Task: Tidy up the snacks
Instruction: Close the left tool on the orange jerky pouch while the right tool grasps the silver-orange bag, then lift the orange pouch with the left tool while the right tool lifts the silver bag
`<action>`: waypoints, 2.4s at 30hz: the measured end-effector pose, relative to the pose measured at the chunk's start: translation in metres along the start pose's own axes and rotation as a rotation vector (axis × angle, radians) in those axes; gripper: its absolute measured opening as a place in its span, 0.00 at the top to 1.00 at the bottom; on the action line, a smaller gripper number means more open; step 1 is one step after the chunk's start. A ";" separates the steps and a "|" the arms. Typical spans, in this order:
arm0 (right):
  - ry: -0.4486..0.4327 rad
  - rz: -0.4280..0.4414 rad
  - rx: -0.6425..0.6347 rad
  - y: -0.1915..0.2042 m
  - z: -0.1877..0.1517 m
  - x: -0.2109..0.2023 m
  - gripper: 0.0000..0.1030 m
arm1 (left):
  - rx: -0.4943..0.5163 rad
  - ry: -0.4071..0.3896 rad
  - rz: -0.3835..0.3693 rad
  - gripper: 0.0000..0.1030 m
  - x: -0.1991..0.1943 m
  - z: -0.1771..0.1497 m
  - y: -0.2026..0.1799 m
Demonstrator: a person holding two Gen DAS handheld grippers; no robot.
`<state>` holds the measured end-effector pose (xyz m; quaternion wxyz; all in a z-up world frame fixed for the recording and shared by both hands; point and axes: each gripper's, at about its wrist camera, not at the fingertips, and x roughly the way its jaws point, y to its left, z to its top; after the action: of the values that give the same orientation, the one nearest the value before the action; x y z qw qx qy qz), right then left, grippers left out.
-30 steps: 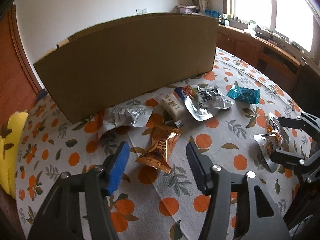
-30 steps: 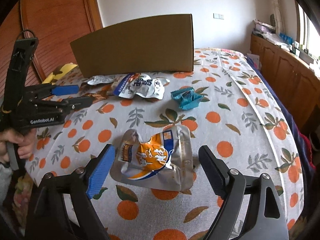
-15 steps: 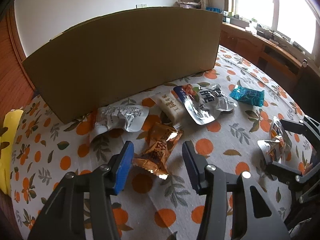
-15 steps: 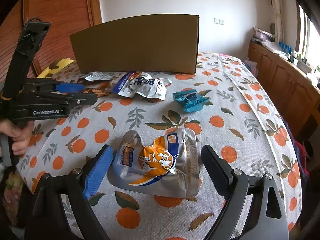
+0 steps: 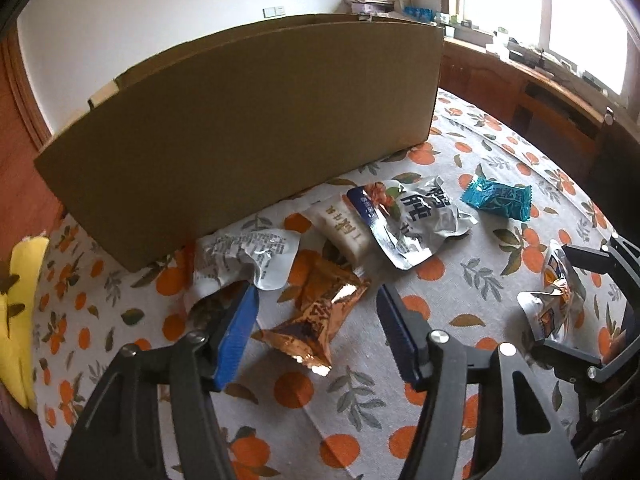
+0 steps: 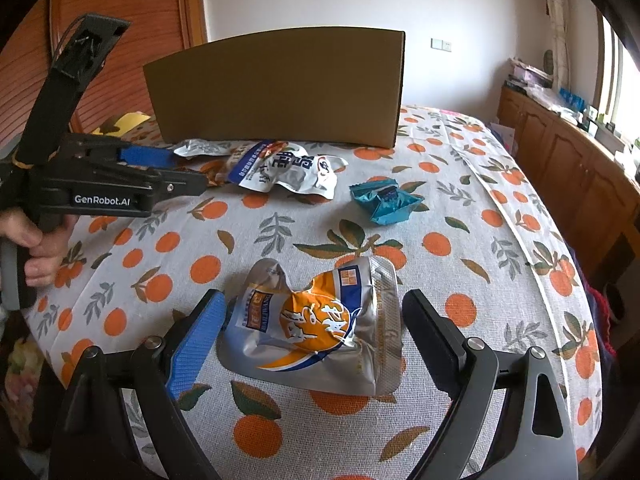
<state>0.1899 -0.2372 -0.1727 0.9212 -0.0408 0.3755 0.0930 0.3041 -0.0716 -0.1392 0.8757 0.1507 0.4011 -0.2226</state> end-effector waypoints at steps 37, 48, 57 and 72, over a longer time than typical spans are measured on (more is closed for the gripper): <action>-0.009 0.025 -0.015 0.002 0.000 -0.002 0.11 | 0.038 0.024 -0.117 0.81 -0.012 -0.018 -0.002; 0.006 -0.009 -0.012 0.002 0.001 0.000 0.11 | -0.099 -0.062 -0.078 0.81 -0.053 -0.050 0.015; 0.031 -0.043 -0.011 0.004 0.003 0.004 0.07 | -0.126 -0.097 -0.073 0.81 -0.079 -0.066 0.009; 0.050 -0.031 0.009 0.001 0.002 -0.005 0.20 | -0.151 -0.140 -0.079 0.81 -0.102 -0.073 -0.001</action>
<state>0.1877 -0.2366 -0.1681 0.9131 -0.0448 0.3980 0.0762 0.1984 -0.0124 -0.1072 0.9010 0.0523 0.3602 -0.2360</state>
